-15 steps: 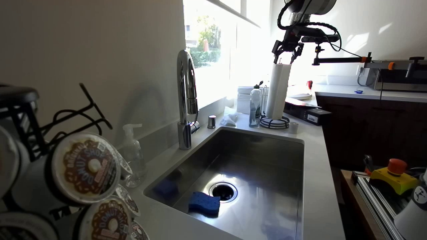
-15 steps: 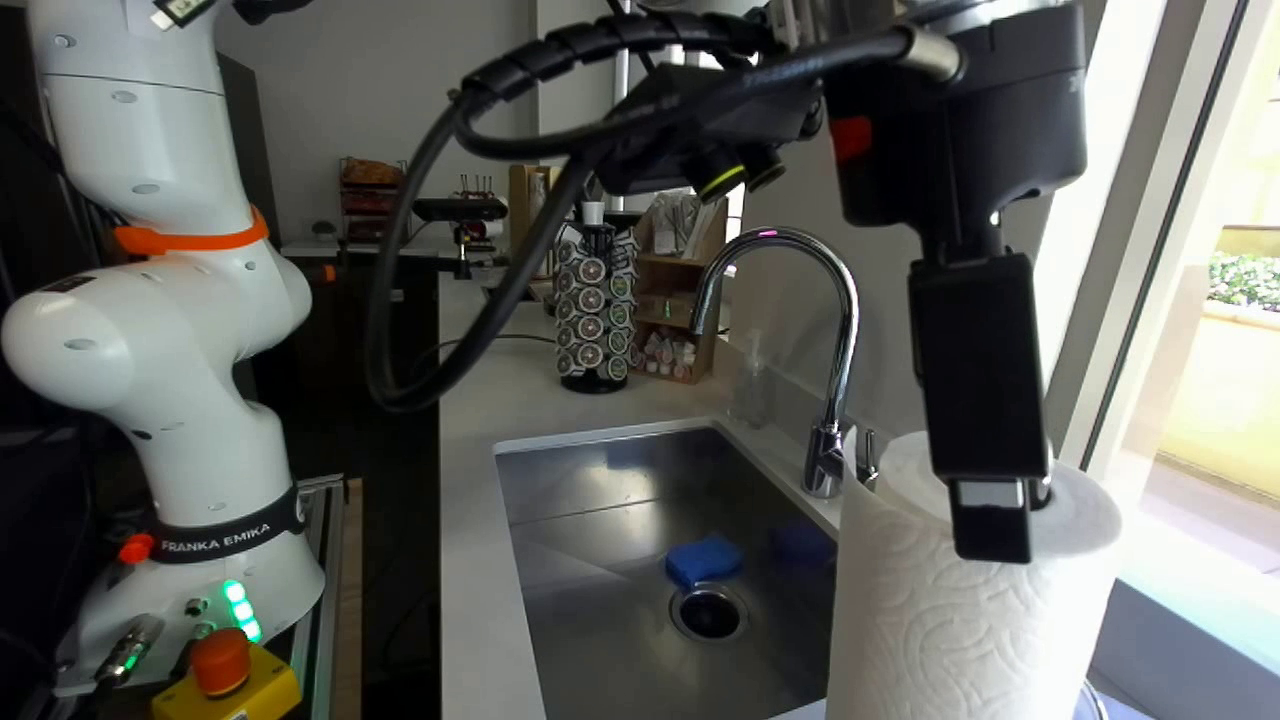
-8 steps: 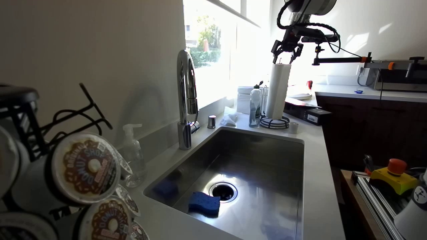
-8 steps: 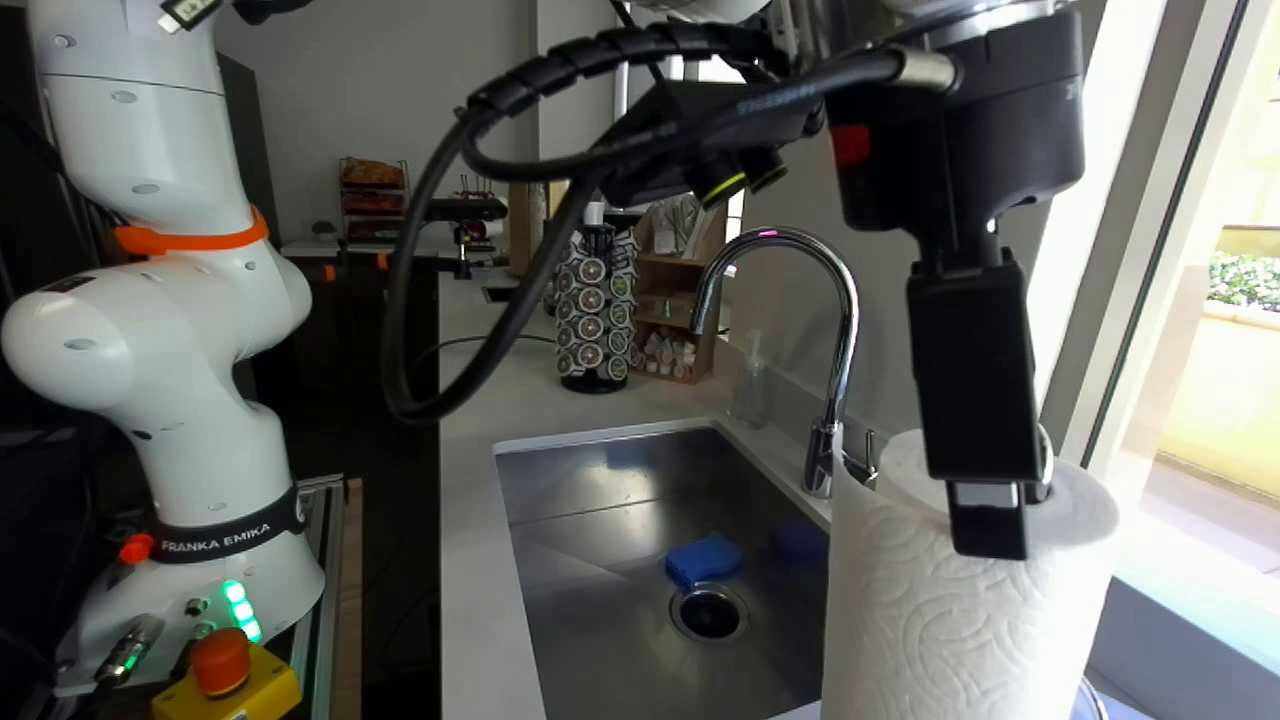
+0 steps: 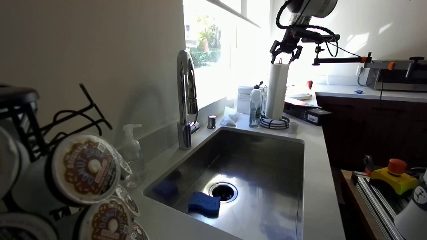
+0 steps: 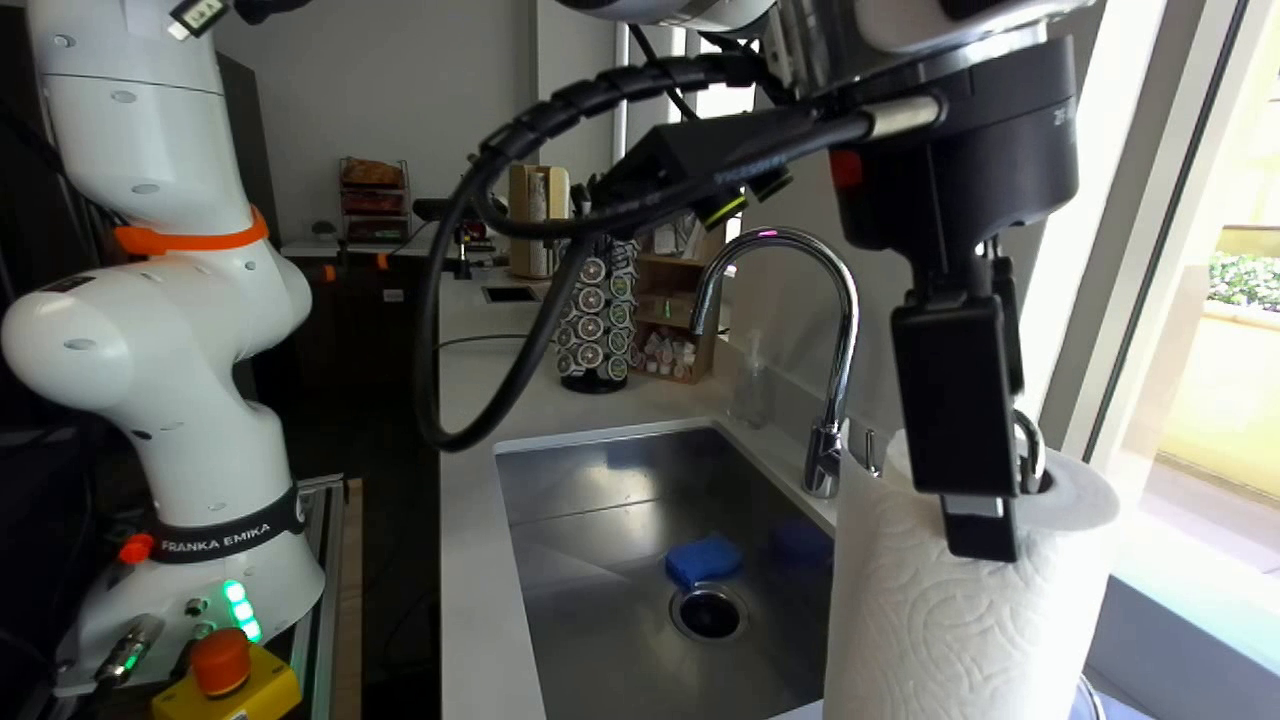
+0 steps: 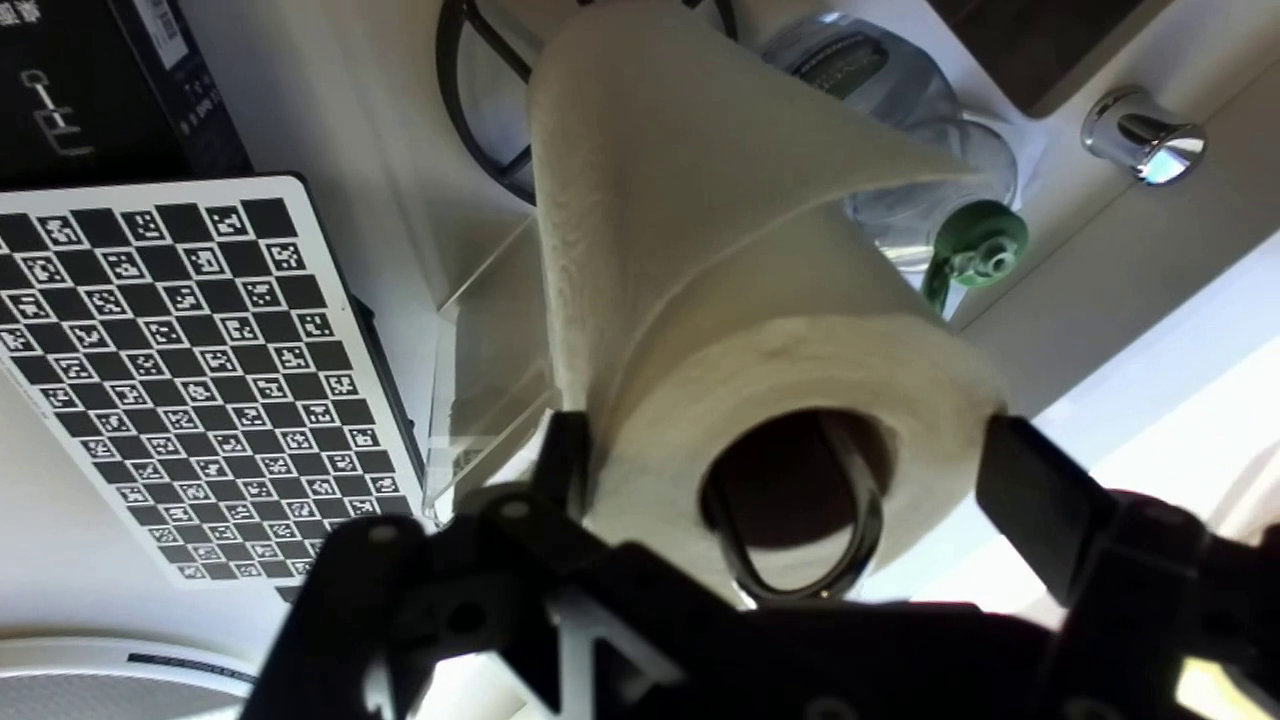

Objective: Remove the paper towel from the paper towel holder

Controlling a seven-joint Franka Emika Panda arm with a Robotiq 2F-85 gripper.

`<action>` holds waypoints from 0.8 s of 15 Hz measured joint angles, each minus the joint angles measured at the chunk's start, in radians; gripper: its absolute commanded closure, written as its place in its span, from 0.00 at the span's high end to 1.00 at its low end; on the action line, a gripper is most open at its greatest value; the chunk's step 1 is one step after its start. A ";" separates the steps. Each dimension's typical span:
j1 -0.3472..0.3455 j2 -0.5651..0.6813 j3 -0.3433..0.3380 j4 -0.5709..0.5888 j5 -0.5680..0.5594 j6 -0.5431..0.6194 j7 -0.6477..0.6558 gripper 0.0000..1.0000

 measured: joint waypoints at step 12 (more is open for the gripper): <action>-0.001 0.005 -0.001 -0.010 0.044 0.018 0.000 1.00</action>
